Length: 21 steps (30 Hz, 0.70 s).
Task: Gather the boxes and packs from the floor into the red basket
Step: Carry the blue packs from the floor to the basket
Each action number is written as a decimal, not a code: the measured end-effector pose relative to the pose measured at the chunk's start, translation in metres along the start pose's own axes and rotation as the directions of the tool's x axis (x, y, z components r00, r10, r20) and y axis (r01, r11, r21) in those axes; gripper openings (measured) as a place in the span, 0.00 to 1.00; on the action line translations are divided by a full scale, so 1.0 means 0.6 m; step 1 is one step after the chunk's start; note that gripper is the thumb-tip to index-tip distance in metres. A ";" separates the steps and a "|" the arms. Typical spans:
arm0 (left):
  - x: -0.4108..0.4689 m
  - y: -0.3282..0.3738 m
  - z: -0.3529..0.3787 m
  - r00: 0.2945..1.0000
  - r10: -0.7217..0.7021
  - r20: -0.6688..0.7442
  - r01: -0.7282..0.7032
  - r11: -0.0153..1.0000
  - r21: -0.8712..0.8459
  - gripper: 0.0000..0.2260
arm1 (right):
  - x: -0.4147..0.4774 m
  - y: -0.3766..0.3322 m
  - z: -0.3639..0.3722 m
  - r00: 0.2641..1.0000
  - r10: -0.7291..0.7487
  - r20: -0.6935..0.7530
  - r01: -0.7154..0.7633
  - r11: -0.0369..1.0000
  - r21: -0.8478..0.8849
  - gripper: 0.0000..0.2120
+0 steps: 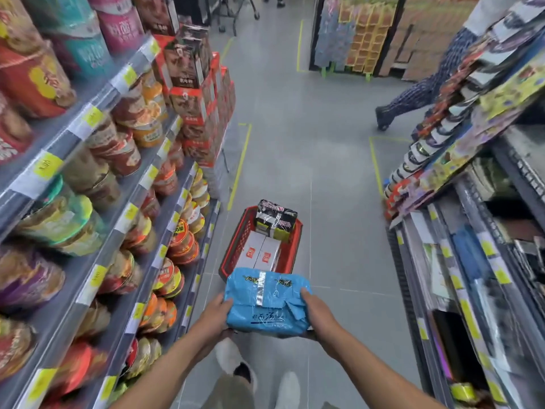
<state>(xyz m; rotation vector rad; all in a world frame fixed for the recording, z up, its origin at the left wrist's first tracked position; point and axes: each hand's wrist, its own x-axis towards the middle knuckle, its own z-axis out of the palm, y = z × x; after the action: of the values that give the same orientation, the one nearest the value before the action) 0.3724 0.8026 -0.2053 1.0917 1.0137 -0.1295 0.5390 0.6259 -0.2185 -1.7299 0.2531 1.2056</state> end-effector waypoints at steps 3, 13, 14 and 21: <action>0.063 0.047 -0.010 1.000 -0.001 -0.025 0.001 0.999 0.033 0.13 | 0.059 -0.053 0.018 1.000 0.019 -0.010 -0.019 1.000 0.008 0.17; 0.320 0.185 -0.071 0.996 -0.081 -0.037 0.084 0.992 0.098 0.17 | 0.265 -0.187 0.092 0.988 0.069 -0.135 -0.060 0.996 0.067 0.16; 0.343 0.188 -0.074 0.995 -0.094 -0.040 0.098 0.990 0.106 0.17 | 0.288 -0.195 0.097 0.987 0.065 -0.148 -0.059 0.997 0.046 0.16; 0.522 0.181 -0.082 0.982 -0.138 -0.127 0.160 0.970 0.185 0.16 | 0.462 -0.207 0.116 0.984 0.111 -0.138 -0.111 0.994 0.002 0.18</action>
<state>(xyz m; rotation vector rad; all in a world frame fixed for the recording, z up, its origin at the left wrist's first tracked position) 0.5791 1.0116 -0.3662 1.2096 1.2051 -0.2966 0.7103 0.8366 -0.3714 -1.8269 0.4344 1.1679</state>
